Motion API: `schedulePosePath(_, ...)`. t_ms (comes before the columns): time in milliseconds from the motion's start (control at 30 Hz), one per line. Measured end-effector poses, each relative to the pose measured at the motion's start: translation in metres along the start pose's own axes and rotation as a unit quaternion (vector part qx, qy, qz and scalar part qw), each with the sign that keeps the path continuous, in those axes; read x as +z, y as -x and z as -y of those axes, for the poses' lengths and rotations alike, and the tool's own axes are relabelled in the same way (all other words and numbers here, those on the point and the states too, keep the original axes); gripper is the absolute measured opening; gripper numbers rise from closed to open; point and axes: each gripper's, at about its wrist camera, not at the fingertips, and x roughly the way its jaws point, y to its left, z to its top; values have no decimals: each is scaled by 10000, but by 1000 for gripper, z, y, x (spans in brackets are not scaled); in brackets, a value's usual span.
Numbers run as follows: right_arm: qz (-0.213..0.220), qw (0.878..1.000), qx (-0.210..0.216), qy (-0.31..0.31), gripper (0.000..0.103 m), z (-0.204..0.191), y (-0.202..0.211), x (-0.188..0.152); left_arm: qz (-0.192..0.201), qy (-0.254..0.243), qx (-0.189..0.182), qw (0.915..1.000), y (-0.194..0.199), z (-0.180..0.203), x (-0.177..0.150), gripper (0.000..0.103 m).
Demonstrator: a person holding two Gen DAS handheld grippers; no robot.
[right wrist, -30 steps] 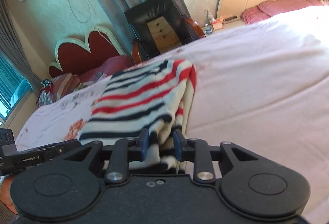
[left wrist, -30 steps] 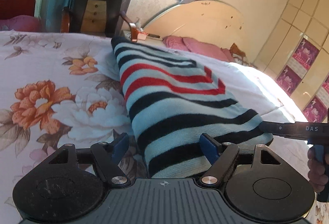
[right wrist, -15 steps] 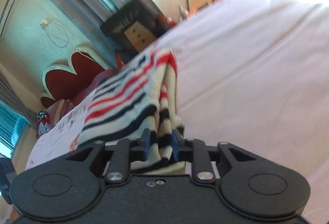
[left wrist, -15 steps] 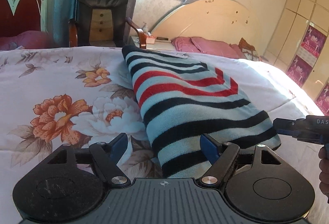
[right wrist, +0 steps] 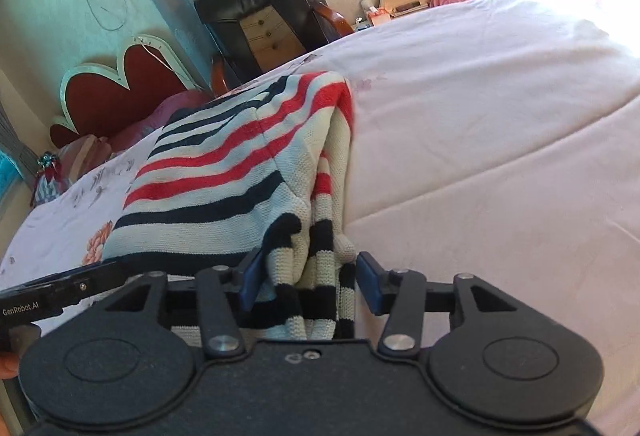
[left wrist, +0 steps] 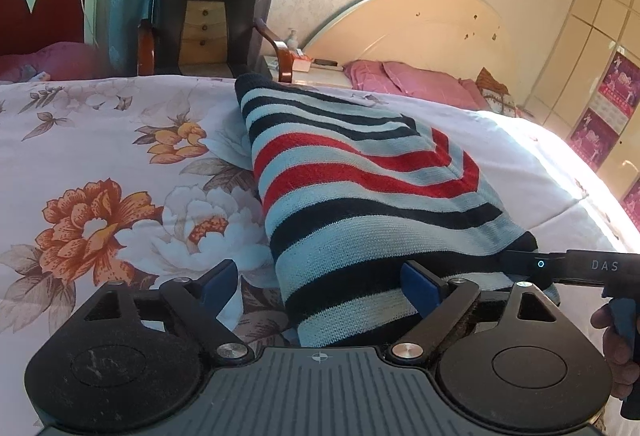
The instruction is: Fold small clothes
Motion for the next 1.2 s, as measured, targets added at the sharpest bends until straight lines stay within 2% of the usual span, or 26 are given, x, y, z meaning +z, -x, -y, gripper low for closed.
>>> schedulePosePath(67, 89, 9998, 120, -89, 48, 3, 8, 3, 44, 154, -164, 9997, 1, -6, 4, 88)
schedulePosePath(200, 338, 9971, 592, -347, 48, 13, 18, 14, -49, 795, -634, 9948, -13, -25, 11, 88)
schedulePosePath(233, 309, 9964, 700, -374, 48, 15, 14, 18, -136, 811, -605, 9948, -18, -27, 12, 88)
schedulePosePath(267, 252, 9966, 698, -351, 43, 16, 9, 19, -287, 738, -589, 9951, -27, -27, 11, 88)
schedulePosePath(300, 98, 9979, 568, -308, 41, 18, 0, 20, -393, 707, -610, 9949, -34, -29, 10, 88)
schedulePosePath(333, -116, 9985, 449, -307, 45, 20, -12, 20, -456, 755, -633, 9941, -38, -30, 9, 90)
schedulePosePath(400, -220, 9961, 592, -619, 45, 30, -17, 21, -509, 797, -706, 9930, -36, -32, 13, 90)
schedulePosePath(467, -103, 9945, 748, -729, 46, 33, -6, 27, -410, 838, -882, 9917, -31, -36, 17, 90)
schedulePosePath(500, 29, 9933, 846, -792, 52, 36, 1, 29, -409, 935, -1006, 9897, -31, -40, 19, 90)
schedulePosePath(567, 69, 9884, 1083, -1060, 60, 49, 4, 36, -486, 1279, -1312, 9819, -38, -53, 22, 90)
schedulePosePath(633, -166, 9837, 1238, -1293, 60, 62, -6, 44, -618, 1495, -1563, 9744, -48, -61, 23, 90)
schedulePosePath(733, -630, 9793, 1413, -1305, 61, 74, -27, 50, -858, 1876, -2083, 9561, -66, -73, 22, 89)
schedulePosePath(800, -733, 9739, 1697, -1318, 60, 79, -36, 51, -892, 1934, -2269, 9503, -74, -75, 22, 89)
schedulePosePath(833, -798, 9713, 1814, -1315, 59, 79, -40, 52, -913, 1921, -2302, 9496, -77, -75, 24, 87)
schedulePosePath(900, -953, 9706, 1901, -1131, 53, 73, -48, 56, -950, 1840, -2219, 9528, -84, -73, 28, 73)
schedulePosePath(1000, -1120, 9692, 1990, -917, 45, 61, -61, 62, -950, 1855, -2206, 9528, -94, -69, 32, 70)
schedulePosePath(1133, -1039, 9713, 2005, -743, 50, 46, -67, 66, -960, 1511, -2028, 9627, -97, -50, 40, 71)
schedulePosePath(1200, -955, 9745, 1944, -582, 49, 37, -67, 66, -917, 1419, -1954, 9661, -96, -45, 42, 68)
